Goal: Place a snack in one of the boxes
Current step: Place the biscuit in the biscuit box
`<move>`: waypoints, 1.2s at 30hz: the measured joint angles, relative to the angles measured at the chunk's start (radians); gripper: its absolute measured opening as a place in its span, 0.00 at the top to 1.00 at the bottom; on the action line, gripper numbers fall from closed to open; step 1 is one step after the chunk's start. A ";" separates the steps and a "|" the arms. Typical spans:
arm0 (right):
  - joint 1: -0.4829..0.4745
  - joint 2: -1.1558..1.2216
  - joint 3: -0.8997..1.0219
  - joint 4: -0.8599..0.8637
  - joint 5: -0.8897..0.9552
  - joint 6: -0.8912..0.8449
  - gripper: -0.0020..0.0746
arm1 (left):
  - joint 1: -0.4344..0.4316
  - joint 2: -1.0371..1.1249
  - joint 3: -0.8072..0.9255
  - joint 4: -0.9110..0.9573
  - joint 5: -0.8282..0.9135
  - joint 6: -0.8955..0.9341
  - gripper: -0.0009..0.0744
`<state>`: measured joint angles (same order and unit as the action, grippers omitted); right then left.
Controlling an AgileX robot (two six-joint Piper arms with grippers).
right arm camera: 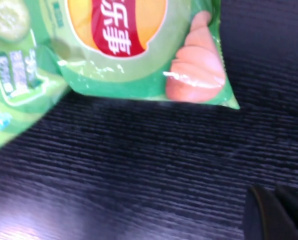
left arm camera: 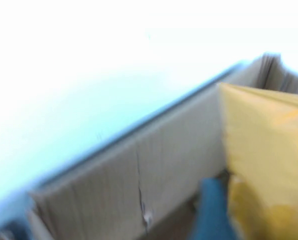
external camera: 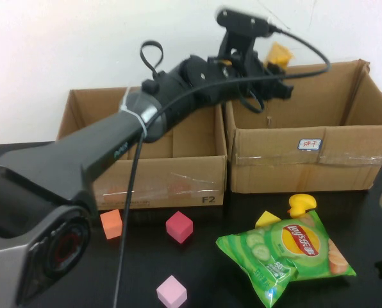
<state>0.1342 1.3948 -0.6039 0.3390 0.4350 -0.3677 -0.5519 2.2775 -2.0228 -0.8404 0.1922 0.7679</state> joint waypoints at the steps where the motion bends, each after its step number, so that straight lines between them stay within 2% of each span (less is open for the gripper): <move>1: 0.000 0.003 -0.004 0.010 0.003 0.000 0.94 | -0.002 0.010 -0.004 0.000 0.006 -0.002 0.46; 3: 0.000 0.003 -0.008 0.039 0.007 0.000 0.94 | -0.002 0.021 -0.004 0.000 0.028 -0.004 0.31; 6: 0.000 0.003 -0.012 0.080 0.024 -0.025 0.94 | -0.002 0.023 -0.008 0.010 0.067 -0.006 0.24; 12: 0.000 0.003 -0.011 0.218 0.044 -0.154 0.93 | -0.002 0.018 -0.010 0.061 0.094 -0.031 0.30; 17: 0.002 0.003 -0.011 0.329 0.052 -0.258 0.93 | -0.004 0.017 -0.010 0.084 0.094 -0.042 0.31; 23: 0.002 0.004 -0.011 0.402 0.064 -0.319 0.93 | -0.004 0.029 -0.014 0.085 0.079 -0.096 0.20; 28: 0.002 0.004 -0.011 0.410 0.066 -0.324 0.93 | 0.009 0.057 -0.014 0.085 0.074 -0.175 0.17; 32: 0.002 0.004 -0.011 0.412 0.070 -0.329 0.93 | 0.029 0.060 -0.014 0.085 0.133 -0.230 0.19; 35: 0.002 0.004 -0.011 0.419 0.074 -0.367 0.93 | 0.055 0.025 -0.016 0.086 0.239 -0.240 0.32; 36: 0.002 0.004 -0.011 0.434 0.076 -0.386 0.93 | 0.066 0.006 -0.021 0.090 0.294 -0.240 0.39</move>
<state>0.1362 1.3988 -0.6154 0.7728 0.5113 -0.7533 -0.4855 2.2839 -2.0434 -0.7500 0.4863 0.5276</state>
